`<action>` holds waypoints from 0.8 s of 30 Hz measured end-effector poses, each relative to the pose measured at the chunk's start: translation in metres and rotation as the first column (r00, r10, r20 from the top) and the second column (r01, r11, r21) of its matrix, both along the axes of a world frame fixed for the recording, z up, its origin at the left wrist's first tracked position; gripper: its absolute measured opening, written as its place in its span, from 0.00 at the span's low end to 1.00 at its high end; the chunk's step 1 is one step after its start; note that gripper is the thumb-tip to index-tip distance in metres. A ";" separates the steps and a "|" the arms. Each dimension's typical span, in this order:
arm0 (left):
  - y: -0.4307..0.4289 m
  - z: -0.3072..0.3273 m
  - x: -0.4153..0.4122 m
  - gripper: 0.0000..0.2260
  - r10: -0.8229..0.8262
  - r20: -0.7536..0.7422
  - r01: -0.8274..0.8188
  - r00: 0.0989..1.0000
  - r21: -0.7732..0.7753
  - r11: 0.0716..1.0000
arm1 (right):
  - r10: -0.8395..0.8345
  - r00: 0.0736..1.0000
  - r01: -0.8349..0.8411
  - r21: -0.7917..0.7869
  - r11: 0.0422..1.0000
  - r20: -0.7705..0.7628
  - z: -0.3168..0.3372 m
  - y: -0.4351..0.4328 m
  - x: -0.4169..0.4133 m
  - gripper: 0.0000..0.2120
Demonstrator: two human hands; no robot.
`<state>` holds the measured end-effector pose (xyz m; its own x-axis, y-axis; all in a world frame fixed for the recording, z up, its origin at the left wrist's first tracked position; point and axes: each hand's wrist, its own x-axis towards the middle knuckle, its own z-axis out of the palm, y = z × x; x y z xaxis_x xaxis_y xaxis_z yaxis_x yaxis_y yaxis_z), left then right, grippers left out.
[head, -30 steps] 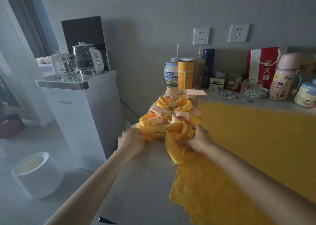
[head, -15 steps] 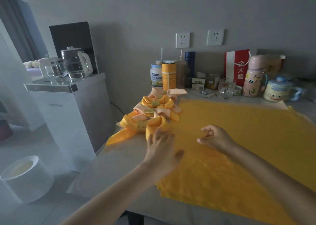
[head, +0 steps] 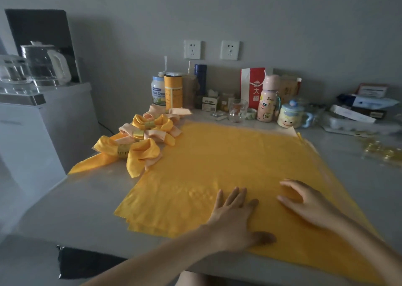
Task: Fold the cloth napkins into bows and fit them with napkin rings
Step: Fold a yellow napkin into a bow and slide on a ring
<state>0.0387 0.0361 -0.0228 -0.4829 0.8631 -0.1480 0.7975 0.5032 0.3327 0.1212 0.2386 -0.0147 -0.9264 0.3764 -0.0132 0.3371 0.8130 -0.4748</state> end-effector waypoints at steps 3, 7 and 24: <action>0.004 0.003 0.000 0.37 0.012 0.013 -0.011 1.000 -0.016 1.000 | -0.005 0.999 0.002 -0.083 0.997 -0.035 0.005 0.009 0.012 0.43; 0.006 0.004 -0.003 0.31 0.018 0.031 -0.018 0.999 -0.011 1.000 | 0.018 0.996 -0.034 -0.176 0.984 -0.092 0.004 0.020 0.018 0.14; 0.015 0.019 -0.033 0.19 0.253 -0.104 -0.216 0.962 0.280 0.935 | 0.019 0.990 -0.031 -0.085 0.996 -0.138 0.002 0.047 0.040 0.28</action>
<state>0.0058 0.0510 -0.0041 -0.6756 0.7216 0.1508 0.7144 0.5903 0.3759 0.1608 0.2857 -0.0132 -0.9307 0.3563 0.0832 0.2441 0.7740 -0.5842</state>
